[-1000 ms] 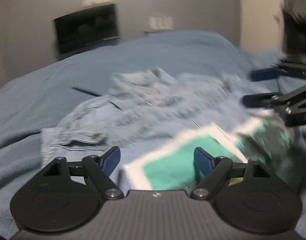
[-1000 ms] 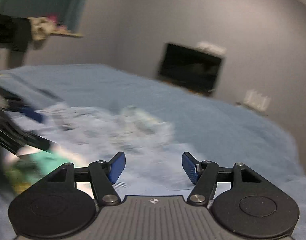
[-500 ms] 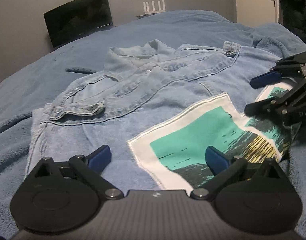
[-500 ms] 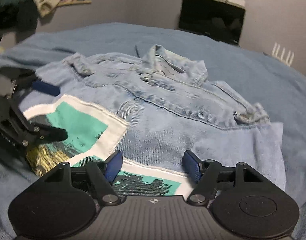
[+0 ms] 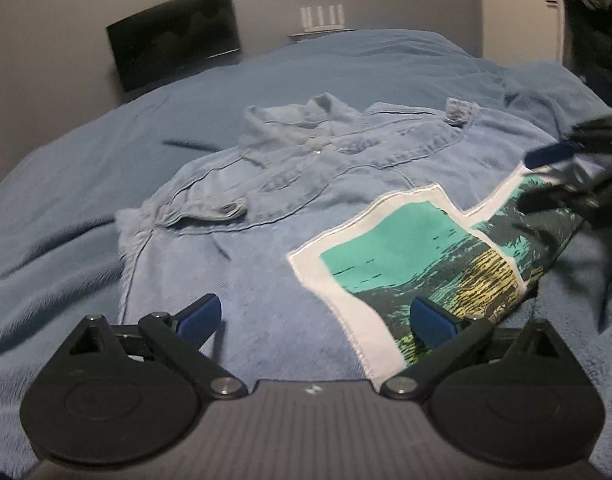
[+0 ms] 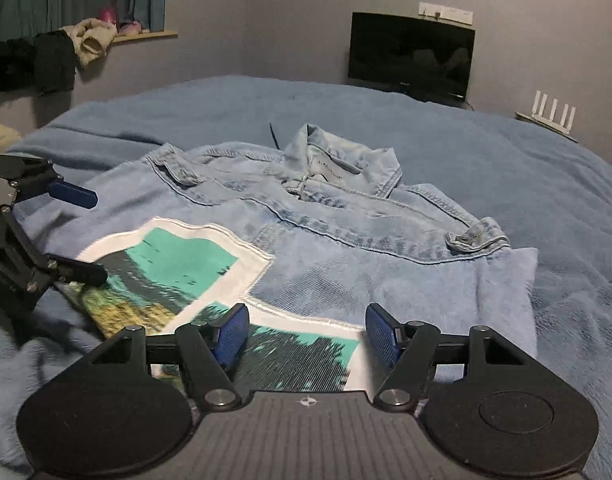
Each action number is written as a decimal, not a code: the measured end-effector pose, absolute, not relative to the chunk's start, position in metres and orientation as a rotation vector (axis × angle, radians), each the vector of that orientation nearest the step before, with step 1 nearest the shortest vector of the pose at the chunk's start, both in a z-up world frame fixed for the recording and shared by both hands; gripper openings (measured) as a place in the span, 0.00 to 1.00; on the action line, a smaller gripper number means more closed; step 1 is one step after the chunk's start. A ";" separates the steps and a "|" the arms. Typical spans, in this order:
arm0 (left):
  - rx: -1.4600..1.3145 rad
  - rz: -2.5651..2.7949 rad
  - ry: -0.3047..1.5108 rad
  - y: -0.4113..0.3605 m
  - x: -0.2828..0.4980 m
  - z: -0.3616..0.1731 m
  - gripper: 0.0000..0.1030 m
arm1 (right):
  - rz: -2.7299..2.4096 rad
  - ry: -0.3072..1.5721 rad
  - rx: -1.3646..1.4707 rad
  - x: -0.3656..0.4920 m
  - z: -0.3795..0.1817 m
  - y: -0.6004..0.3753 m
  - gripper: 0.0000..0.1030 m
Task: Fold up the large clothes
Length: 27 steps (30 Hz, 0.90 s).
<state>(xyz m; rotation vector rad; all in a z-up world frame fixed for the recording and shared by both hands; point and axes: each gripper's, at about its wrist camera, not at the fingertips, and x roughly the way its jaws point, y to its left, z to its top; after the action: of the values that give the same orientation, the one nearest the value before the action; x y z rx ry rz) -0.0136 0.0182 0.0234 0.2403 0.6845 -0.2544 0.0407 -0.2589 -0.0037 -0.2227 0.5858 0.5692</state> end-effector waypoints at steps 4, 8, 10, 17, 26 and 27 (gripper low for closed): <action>0.217 -0.225 0.728 0.025 -0.015 0.021 0.99 | 0.526 0.617 -0.267 0.030 -0.003 -0.258 0.62; 0.190 -0.202 0.802 0.035 -0.011 0.015 0.99 | 0.488 0.652 -0.296 0.034 -0.009 -0.257 0.61; 0.220 -0.180 0.827 0.036 -0.012 0.013 0.99 | 0.467 0.661 -0.304 0.036 -0.011 -0.258 0.59; 0.178 -0.104 0.910 0.053 -0.007 0.006 1.00 | 0.356 0.679 -0.252 0.042 -0.011 -0.276 0.54; 0.199 -0.096 0.911 0.052 -0.006 0.001 1.00 | 0.334 0.700 -0.271 0.046 -0.018 -0.274 0.55; 0.194 -0.098 0.903 0.052 -0.007 0.003 1.00 | 0.335 0.698 -0.259 0.045 -0.017 -0.275 0.55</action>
<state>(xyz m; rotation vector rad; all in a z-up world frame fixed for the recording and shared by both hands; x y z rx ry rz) -0.0067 0.0525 0.0027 0.1937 0.9032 -0.0979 0.0448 -0.2752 -0.0170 -0.2586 0.6975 0.3349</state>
